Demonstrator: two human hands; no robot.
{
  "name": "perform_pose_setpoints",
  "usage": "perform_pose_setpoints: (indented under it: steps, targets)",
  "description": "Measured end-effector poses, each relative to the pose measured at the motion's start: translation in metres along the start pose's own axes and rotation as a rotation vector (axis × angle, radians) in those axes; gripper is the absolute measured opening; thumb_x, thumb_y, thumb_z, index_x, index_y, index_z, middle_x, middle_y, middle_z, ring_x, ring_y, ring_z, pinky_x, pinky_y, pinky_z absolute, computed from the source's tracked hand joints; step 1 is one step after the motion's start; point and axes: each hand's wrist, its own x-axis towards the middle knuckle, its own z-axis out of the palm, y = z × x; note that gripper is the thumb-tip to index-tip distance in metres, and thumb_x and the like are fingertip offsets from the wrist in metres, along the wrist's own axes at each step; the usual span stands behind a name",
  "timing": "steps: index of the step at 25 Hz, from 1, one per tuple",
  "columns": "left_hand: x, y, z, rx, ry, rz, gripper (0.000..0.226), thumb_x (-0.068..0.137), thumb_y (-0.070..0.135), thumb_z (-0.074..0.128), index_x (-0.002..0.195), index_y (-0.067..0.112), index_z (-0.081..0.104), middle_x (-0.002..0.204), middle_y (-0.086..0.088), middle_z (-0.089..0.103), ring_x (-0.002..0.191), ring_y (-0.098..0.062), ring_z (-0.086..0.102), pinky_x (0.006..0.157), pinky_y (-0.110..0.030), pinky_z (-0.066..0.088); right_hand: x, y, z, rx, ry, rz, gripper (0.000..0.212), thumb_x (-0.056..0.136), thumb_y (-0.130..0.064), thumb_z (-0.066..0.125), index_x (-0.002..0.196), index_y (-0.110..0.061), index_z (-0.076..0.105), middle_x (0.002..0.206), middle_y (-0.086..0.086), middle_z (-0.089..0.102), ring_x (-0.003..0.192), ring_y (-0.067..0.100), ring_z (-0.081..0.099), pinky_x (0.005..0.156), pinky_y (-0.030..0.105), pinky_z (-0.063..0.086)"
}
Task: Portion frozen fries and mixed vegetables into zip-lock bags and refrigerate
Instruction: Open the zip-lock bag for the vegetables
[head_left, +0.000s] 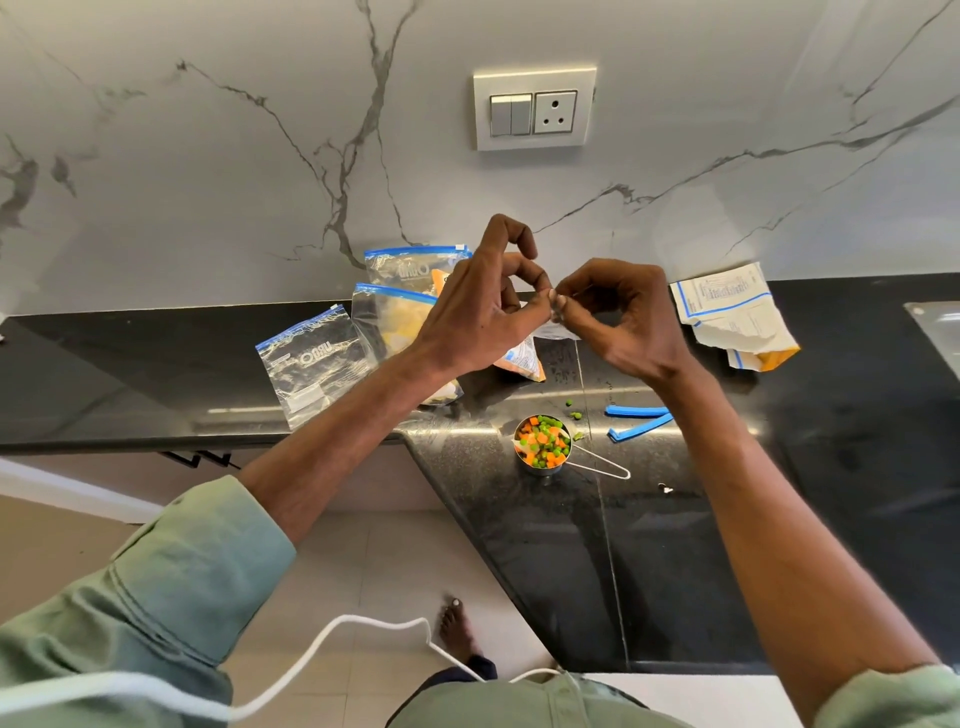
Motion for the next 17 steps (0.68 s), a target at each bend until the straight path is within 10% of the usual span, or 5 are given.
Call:
perform_pose_setpoints:
  steps: [12, 17]
  targets:
    - [-0.015, -0.019, -0.049, -0.278, 0.098, -0.179, 0.036, 0.093, 0.002, 0.065, 0.103, 0.019, 0.035, 0.09, -0.019, 0.067, 0.052, -0.021, 0.034, 0.05, -0.03, 0.03, -0.022, 0.019, -0.054, -0.144, 0.013, 0.129, 0.012, 0.085, -0.003, 0.079, 0.088, -0.015, 0.077, 0.079, -0.005, 0.075, 0.068, 0.008, 0.069, 0.067, 0.034, 0.062]
    - [-0.026, -0.014, -0.059, -0.275, -0.08, -0.147, 0.015, 0.103, 0.022, 0.054, 0.102, 0.013, 0.066, 0.085, -0.004, 0.067, 0.078, -0.013, 0.057, 0.071, -0.024, 0.045, -0.016, 0.001, -0.052, -0.19, -0.065, 0.059, 0.008, 0.085, -0.003, 0.079, 0.09, -0.009, 0.076, 0.083, 0.0, 0.074, 0.073, 0.015, 0.071, 0.067, 0.034, 0.062]
